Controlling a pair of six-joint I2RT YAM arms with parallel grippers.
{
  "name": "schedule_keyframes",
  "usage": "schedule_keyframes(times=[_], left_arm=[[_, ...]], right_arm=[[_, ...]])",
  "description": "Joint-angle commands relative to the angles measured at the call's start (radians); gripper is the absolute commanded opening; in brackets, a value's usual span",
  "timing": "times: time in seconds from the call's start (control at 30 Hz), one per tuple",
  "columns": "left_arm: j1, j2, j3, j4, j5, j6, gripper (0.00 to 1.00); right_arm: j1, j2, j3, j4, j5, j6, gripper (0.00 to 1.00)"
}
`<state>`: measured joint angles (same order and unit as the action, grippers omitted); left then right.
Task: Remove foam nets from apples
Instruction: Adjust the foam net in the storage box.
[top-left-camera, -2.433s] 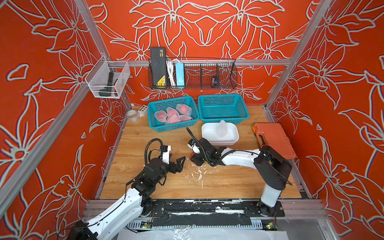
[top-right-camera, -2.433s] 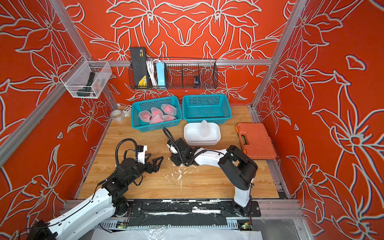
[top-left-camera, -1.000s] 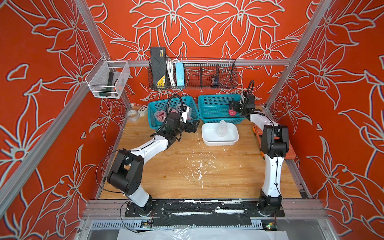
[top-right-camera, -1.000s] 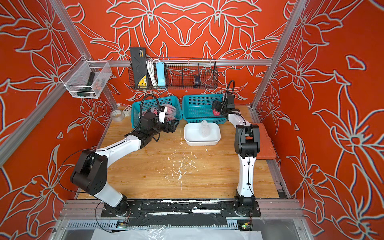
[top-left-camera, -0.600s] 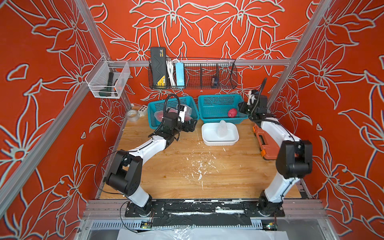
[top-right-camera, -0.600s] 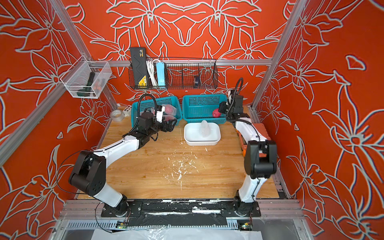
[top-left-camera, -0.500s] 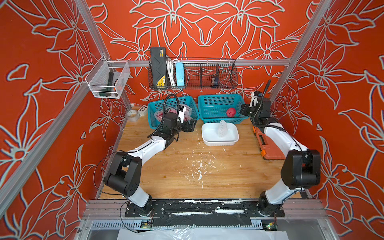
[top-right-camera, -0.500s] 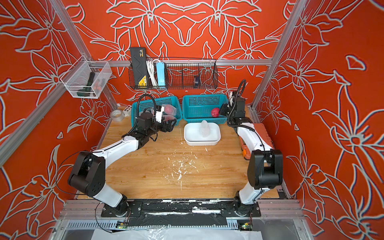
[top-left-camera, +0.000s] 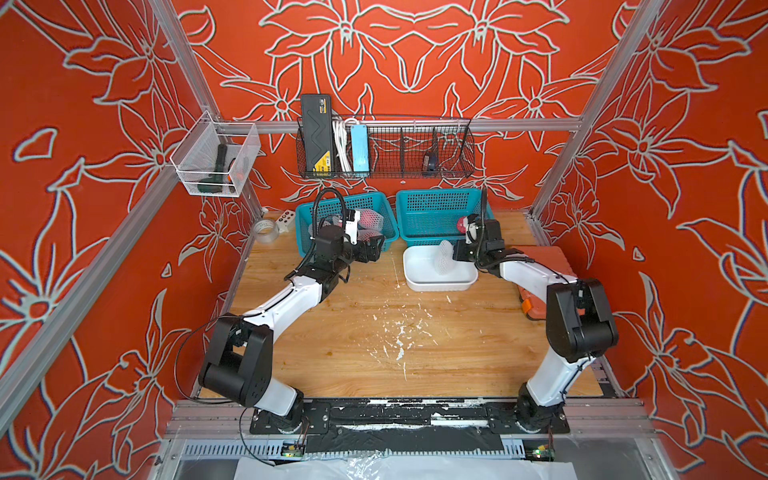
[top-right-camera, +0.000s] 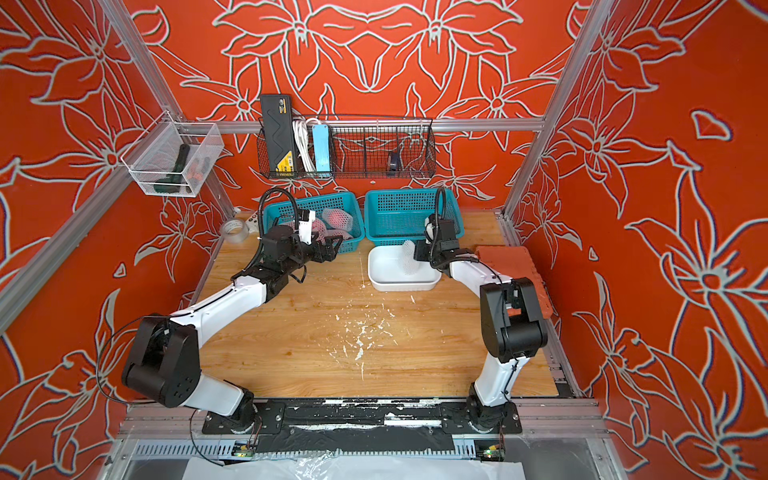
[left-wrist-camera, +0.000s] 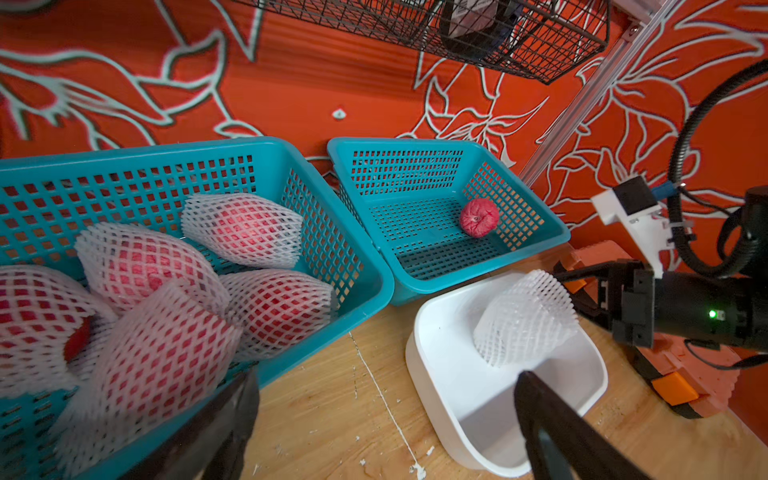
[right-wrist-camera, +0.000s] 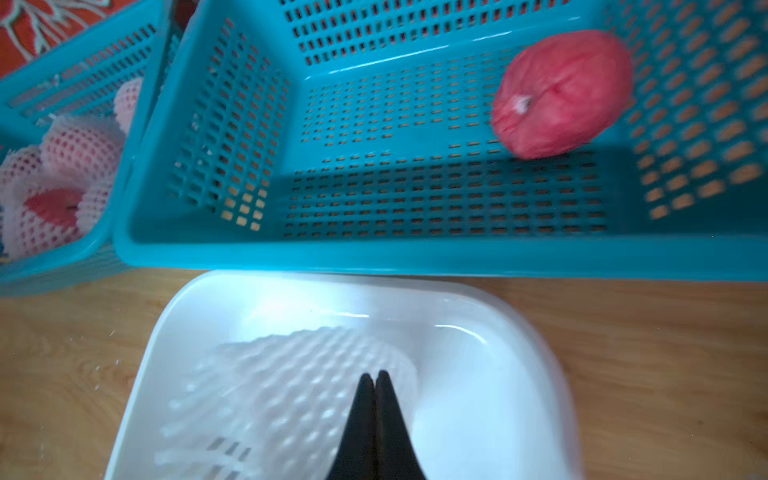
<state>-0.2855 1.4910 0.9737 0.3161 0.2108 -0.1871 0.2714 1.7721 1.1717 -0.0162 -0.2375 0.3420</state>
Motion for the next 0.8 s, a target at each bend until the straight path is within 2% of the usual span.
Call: schedule_keyframes(times=[0.0,0.17,0.23,0.47,0.63,0.77], left_arm=[[0.016,-0.032,-0.011,0.006,-0.007,0.002,0.93],[0.025,-0.031,-0.008,0.002,-0.007,0.005,0.93],[0.025,-0.026,-0.004,0.000,-0.001,0.006,0.93],[0.030,0.006,0.023,-0.011,-0.001,0.022,0.94],[0.117,0.129,0.241,-0.183,0.075,0.000,0.93],[0.146,0.257,0.447,-0.333,-0.031,0.063,0.94]], right_arm=[[0.058,0.025,0.036,0.000,-0.041,-0.017,0.00],[0.128,0.055,0.070,-0.014,-0.068,-0.018,0.00],[0.158,0.053,0.090,-0.047,-0.035,-0.040,0.00],[0.177,-0.013,0.095,-0.095,0.016,-0.012,0.05],[0.177,-0.147,0.055,-0.065,-0.052,0.007,0.22],[0.184,-0.281,-0.080,0.071,-0.106,0.039,0.32]])
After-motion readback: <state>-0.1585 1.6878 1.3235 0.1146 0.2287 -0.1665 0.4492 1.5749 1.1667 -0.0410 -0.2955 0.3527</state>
